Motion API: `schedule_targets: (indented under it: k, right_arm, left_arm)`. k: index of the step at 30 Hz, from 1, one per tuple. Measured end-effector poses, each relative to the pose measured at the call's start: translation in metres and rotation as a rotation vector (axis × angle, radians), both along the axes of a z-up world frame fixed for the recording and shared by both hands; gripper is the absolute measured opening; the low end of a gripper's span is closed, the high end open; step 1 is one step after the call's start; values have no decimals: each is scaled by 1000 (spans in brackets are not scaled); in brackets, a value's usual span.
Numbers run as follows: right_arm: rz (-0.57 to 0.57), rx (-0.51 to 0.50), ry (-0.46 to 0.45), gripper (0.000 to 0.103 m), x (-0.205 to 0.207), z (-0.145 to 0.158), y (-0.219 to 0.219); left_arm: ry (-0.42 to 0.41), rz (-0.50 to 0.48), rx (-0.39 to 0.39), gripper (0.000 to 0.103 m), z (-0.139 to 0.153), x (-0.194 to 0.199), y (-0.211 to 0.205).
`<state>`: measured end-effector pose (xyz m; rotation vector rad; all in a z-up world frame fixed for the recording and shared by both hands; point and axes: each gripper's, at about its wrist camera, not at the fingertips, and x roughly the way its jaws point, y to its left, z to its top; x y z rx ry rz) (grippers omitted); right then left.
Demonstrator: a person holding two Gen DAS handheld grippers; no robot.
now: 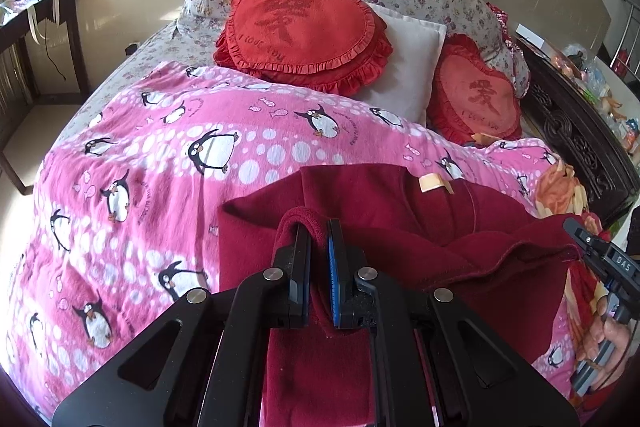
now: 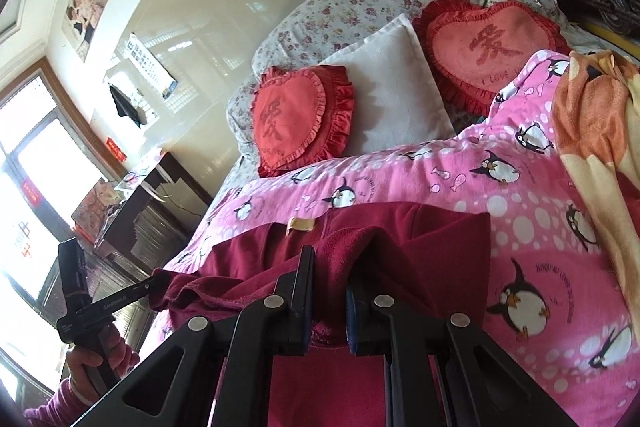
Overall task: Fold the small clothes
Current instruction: 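Grasp the hem with the left tool beside the right tool, lift together, then fold the hem up toward the collar with both tools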
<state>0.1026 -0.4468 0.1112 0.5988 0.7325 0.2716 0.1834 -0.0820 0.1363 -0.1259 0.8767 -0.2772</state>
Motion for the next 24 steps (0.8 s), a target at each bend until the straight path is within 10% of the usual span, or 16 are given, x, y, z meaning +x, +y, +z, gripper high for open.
schedule_targets:
  k: [10,13,15,24]
  right_arm:
    - [-45,91,147,15,44,-41,-20]
    - [-36,115,110,26,40,-29,-24]
    - [-37,122,102,38,40,-23,-25]
    - [-28,22,-9,44,19,16,-18]
  left_arm:
    - [96,-53,-92,12,-15,41,8]
    - [92,-89,-125,42,-10,39,10]
    - [52,-65,-138,84,-2,34,14]
    - [-14,-82,-72,84,12,25,5]
